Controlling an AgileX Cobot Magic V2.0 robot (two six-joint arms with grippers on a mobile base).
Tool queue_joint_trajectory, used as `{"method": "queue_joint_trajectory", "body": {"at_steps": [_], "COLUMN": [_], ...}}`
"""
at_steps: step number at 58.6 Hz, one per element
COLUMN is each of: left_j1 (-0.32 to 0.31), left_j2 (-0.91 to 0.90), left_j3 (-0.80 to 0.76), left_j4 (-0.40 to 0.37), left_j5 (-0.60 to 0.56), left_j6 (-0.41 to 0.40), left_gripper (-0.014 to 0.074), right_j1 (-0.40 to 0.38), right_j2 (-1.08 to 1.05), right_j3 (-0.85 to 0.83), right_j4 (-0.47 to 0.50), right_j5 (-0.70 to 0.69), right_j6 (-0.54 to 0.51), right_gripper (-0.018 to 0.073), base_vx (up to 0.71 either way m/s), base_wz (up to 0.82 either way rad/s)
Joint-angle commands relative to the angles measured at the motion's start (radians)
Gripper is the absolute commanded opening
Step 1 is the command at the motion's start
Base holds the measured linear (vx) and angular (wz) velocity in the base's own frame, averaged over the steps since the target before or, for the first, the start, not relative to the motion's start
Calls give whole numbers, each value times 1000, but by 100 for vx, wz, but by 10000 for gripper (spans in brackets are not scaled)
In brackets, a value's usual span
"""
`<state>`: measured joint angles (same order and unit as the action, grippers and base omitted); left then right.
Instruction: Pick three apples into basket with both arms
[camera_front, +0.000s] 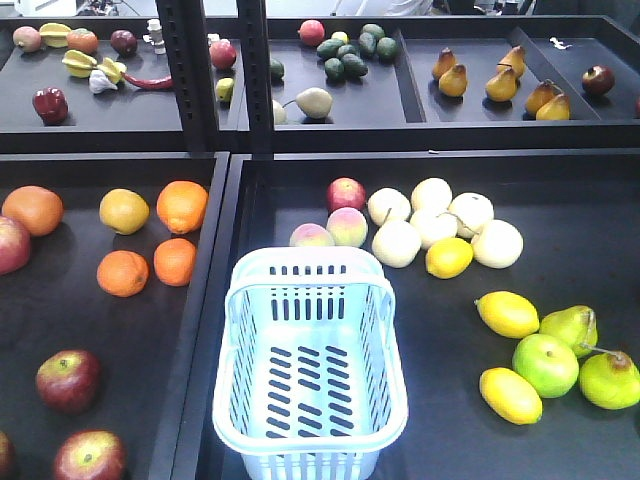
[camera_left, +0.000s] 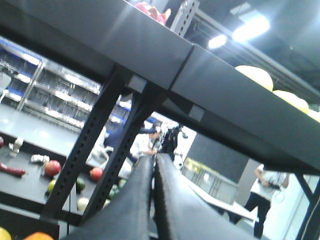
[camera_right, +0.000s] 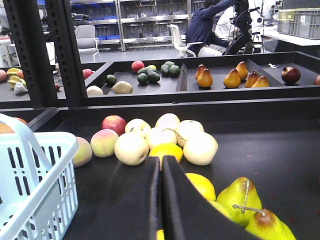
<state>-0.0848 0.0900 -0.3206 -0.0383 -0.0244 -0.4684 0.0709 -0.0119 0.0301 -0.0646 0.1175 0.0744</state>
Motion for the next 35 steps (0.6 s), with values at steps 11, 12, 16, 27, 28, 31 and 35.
{"method": "queue_joint_trajectory", "body": {"at_steps": [11,12,16,27,28,31,35], "left_j1": [-106,-113,-151,-268,-277,-313,-354], "left_j2": [242,253,309,442,451,491,544], "left_j3": [-191,-201,-237,-334,-342,-373,-410], "left_j4": [7,7,7,7,7,7,7], "left_j5": [0,0,-1,24,24,63,103], "left_j6": [20,25,64,179,189,228,279], "left_gripper": [-6,-6,-6,-6,-6,-6,-6], "right_j1": [-4,-4,-4,-4,-4,-4,-4], "right_j2": [-11,-11,-11,-11,-11,-11,-11], "right_j3": [11,11,11,11,11,11,11], "right_j4": [-8,-8,-8,-8,-8,-8,-8], "right_j5": [-71,-71,-71,-71,-71,-71,-71], "right_j6": [-7,-7,-7,-7,-7,-7,-7], "right_gripper": [-9,-9,-9,-9,-9,-9,-9], "base_vx": [0,0,0,0,0,0,0], "base_wz": [0,0,0,0,0,0,0]}}
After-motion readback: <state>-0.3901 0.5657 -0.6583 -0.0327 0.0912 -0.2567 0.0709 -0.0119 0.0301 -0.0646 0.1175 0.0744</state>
